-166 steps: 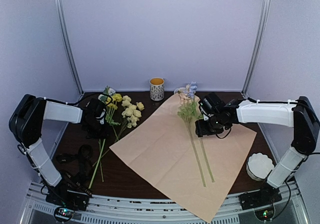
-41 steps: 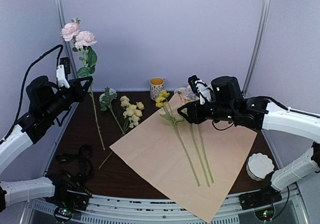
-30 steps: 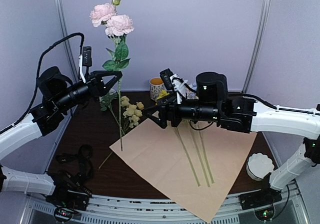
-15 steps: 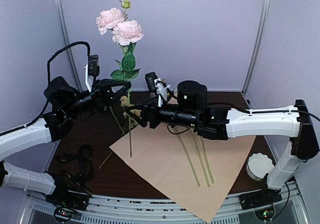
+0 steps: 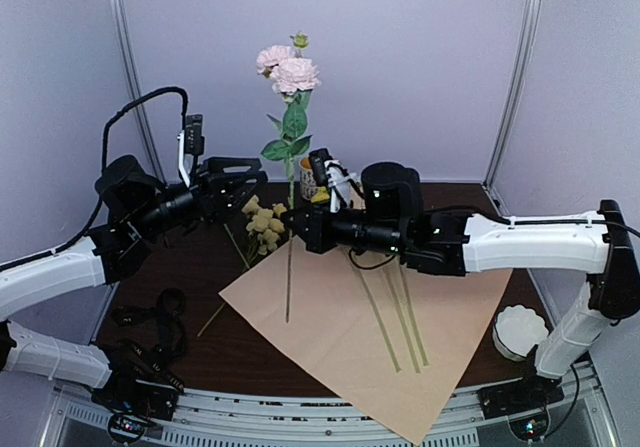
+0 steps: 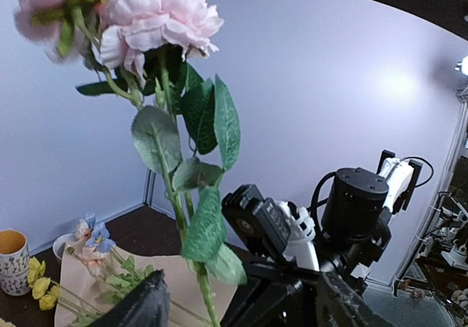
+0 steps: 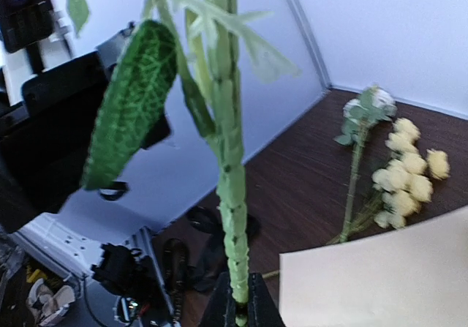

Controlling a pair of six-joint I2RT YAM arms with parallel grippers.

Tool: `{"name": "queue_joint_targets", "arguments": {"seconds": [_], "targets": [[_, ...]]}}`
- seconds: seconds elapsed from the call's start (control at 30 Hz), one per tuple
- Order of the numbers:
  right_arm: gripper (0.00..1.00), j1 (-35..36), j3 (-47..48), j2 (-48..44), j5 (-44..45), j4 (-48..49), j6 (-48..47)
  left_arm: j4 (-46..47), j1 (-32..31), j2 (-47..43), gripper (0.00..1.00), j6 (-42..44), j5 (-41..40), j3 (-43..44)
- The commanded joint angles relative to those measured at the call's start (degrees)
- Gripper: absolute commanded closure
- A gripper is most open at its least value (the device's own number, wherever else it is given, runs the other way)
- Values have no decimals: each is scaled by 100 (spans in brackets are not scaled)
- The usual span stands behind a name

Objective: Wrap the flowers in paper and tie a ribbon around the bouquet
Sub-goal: Pass from the left arm to the right, then place the fake flower on the flattened wrapping paper.

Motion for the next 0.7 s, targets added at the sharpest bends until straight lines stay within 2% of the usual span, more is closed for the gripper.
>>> {"name": "queue_joint_targets", "arguments": {"seconds": [0.0,0.1,0.23,0.4,0.6,0.63,0.67], "targets": [[100,-445,-87,-769,1186,-2323,-137,-1272,-1,-48,23,479,-1066,402],[100,-756,-43,-953,1872,-4182,-184,-2243,65,106,22,546,-1770,706],[100,-1164,-278,-958,2190,-5456,-251,-3110,303,423,19,424,-2006,1087],[100,-1720,-352,-448,1791,-5736,-378,-3361,519,546,17,257,-1973,1188],[100,-1921,235,564,1640,-5904,-565,-3534,603,462,18,342,-2323,1162],[97,-1932,334,726,1682,-5968,-521,-3552,624,458,18,357,-2346,1177],[85,-1942,425,858,1765,-6050,-463,-3553,654,459,18,362,-2350,1167]]}}
